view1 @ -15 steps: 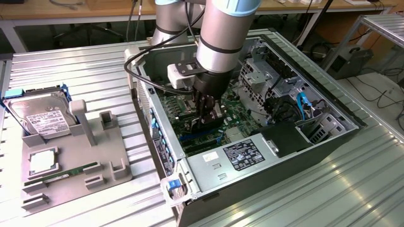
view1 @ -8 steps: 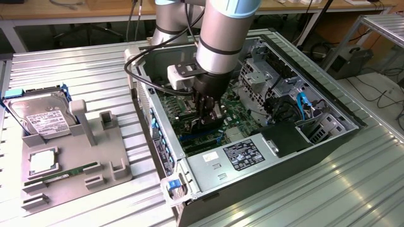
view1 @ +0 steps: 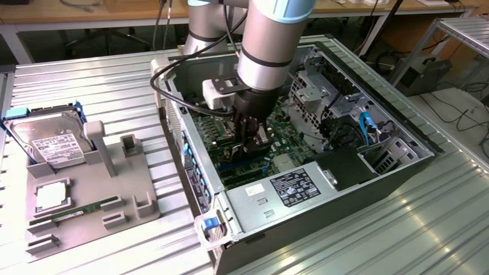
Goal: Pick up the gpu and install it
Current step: 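Insert the gpu into the slot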
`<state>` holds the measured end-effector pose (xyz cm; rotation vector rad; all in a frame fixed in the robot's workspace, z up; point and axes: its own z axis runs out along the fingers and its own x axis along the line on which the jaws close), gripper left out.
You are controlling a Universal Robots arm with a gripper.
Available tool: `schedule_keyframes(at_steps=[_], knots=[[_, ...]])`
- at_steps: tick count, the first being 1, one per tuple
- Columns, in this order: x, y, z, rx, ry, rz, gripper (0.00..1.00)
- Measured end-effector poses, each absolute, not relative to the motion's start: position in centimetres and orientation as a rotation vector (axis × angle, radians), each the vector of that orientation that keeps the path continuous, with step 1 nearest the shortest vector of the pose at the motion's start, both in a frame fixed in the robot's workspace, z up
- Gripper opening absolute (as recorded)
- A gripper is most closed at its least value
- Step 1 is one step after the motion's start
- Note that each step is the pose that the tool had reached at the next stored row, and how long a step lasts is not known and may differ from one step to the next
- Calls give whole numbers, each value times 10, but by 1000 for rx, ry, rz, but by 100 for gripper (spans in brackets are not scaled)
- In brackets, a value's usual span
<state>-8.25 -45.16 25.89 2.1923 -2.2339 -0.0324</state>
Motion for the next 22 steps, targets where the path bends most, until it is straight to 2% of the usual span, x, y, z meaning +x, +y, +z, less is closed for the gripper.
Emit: schedule_keyframes(at_steps=[1,12,16,18,22], knots=[[-82,-452,260,2192,-2234,-32,40],[-84,-450,284,2192,-2233,-31,39],[-91,-443,284,2187,-2228,-19,14],[-92,-442,283,2185,-2227,-15,11],[-93,-441,279,2174,-2216,9,11]])
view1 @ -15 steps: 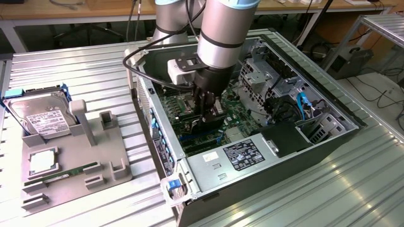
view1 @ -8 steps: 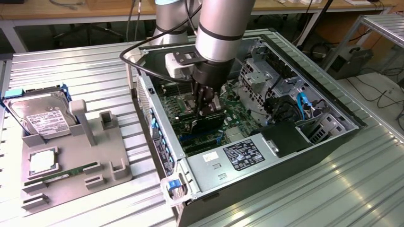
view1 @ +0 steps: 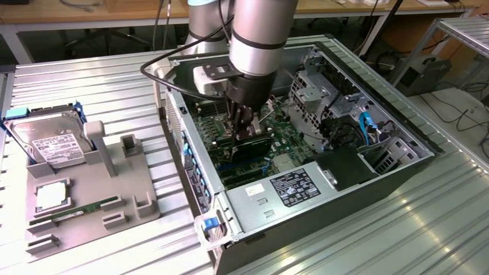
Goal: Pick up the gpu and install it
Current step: 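Insert the gpu into the slot, then press down on the gpu until it lock into place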
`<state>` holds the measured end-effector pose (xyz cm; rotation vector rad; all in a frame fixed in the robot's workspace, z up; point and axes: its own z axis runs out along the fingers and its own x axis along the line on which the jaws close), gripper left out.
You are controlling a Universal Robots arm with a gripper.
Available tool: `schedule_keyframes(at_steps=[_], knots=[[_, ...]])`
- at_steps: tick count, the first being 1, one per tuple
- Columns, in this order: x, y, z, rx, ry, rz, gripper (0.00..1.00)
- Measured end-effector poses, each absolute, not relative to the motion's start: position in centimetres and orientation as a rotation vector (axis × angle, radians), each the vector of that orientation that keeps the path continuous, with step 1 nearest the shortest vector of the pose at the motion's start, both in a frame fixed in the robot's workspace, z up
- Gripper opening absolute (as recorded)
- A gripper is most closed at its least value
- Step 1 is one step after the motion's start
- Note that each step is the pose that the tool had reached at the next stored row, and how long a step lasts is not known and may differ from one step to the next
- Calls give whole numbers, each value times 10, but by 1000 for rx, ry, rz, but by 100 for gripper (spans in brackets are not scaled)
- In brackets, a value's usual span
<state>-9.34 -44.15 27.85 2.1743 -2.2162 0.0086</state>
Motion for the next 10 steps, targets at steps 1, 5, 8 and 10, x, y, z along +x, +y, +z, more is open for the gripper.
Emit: schedule_keyframes(at_steps=[1,5,8,10], knots=[[-94,-441,277,2172,-2214,15,11],[-94,-441,275,2166,-2208,27,11],[-94,-441,275,2163,-2205,32,11],[-94,-441,274,2161,-2204,36,11]])
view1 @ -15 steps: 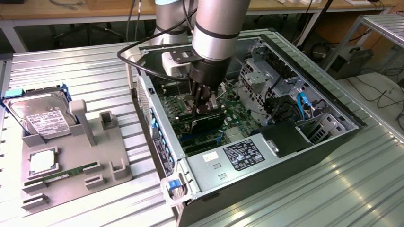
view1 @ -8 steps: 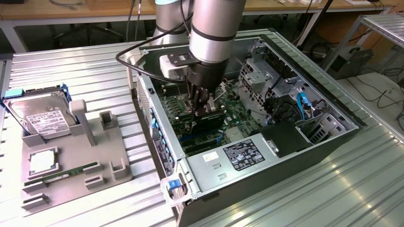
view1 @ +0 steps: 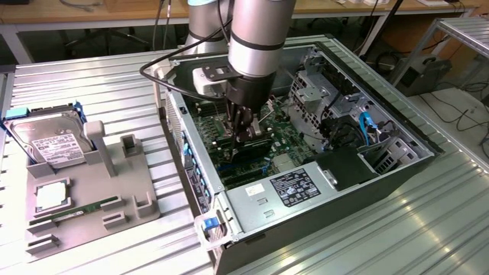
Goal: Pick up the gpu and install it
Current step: 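Press down on the gpu until it lock into place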
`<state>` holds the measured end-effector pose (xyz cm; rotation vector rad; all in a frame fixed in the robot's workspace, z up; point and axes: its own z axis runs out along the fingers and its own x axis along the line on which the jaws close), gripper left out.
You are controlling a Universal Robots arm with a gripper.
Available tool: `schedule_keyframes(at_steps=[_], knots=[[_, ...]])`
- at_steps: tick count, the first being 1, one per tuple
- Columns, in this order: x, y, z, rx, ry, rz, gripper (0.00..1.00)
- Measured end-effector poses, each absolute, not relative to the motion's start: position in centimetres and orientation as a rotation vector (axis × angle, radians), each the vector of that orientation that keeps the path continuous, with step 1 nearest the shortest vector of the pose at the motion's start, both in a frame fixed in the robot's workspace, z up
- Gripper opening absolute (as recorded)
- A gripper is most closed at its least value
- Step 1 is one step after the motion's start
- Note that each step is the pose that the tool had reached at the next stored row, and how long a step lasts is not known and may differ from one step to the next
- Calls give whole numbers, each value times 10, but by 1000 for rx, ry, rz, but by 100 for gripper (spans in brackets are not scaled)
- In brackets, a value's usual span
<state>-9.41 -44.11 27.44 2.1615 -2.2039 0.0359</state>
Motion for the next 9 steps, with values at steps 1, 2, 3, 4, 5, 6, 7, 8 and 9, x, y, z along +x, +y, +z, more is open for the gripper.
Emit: schedule_keyframes(at_steps=[1,2,3,4,5,6,7,8,9], knots=[[-94,-441,274,2160,-2203,39,11],[-94,-440,274,2159,-2202,40,11],[-94,-439,274,2159,-2202,41,11],[-94,-438,274,2159,-2202,41,11],[-94,-438,274,2159,-2202,41,11],[-94,-437,274,2159,-2202,41,11],[-94,-437,274,2159,-2202,41,11],[-94,-436,274,2159,-2202,41,11],[-94,-436,274,2159,-2201,41,11]])
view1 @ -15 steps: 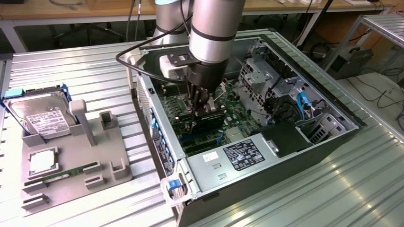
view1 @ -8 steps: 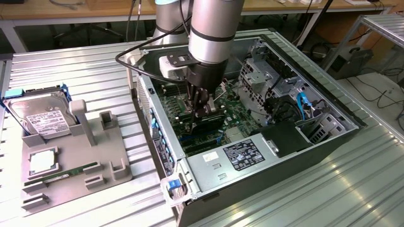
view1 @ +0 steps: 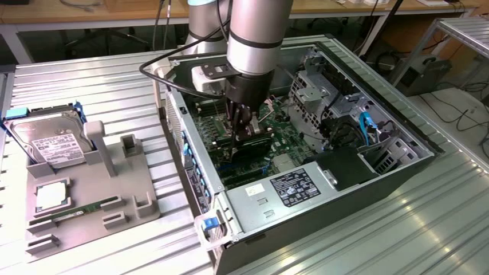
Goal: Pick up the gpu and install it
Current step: 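Press down on the gpu until it lock into place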
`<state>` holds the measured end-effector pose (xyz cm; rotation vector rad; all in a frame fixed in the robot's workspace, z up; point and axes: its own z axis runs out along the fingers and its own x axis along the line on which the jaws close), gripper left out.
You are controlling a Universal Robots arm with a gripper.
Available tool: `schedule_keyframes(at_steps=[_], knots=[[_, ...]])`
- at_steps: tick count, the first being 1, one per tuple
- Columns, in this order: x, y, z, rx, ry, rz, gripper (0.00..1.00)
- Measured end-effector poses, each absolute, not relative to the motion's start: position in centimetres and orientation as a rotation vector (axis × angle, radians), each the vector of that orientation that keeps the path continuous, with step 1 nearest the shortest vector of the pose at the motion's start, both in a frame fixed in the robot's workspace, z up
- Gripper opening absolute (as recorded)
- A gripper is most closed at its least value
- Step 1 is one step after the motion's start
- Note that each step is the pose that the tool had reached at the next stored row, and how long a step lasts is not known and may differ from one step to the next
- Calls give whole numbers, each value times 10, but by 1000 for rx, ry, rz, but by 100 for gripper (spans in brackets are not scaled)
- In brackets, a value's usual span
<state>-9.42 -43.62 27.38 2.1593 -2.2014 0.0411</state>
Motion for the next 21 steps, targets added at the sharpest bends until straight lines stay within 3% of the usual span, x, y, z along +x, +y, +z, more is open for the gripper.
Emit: schedule_keyframes(at_steps=[12,21], knots=[[-96,-436,271,2159,-2202,42,11],[-95,-436,299,2159,-2201,42,11]])
